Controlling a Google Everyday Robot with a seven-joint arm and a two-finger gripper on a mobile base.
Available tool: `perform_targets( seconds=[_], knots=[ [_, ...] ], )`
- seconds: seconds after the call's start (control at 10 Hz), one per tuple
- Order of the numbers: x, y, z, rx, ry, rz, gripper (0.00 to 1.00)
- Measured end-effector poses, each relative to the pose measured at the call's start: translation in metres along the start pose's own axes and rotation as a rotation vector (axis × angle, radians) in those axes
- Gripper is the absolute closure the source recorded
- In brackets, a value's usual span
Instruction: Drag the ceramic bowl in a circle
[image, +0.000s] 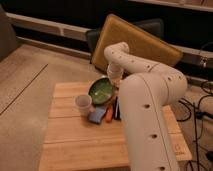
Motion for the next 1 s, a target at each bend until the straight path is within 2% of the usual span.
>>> perform_targets(
  seconds=[0.1,0.2,0.3,0.5,0.7,0.8,0.9,1.0],
  knots=[
    [-0.007,-0.006,0.003,0.023,-0.003,0.002,1.00],
    [-0.015,-0.006,0.005,0.028,-0.014,-0.002,1.00],
    [-0.032,0.001,0.009,0.017,-0.039,-0.016,1.00],
    [-0.055,0.022,0.012,-0.020,-0.080,-0.043,1.00],
    [-0.072,0.048,0.013,-0.094,-0.117,-0.058,1.00],
    [-0.073,0.058,0.012,-0.124,-0.123,-0.060,0.99],
    [-0.071,0.067,0.011,-0.150,-0.121,-0.063,0.94],
    [-0.065,0.073,0.008,-0.171,-0.113,-0.065,0.82]
  ],
)
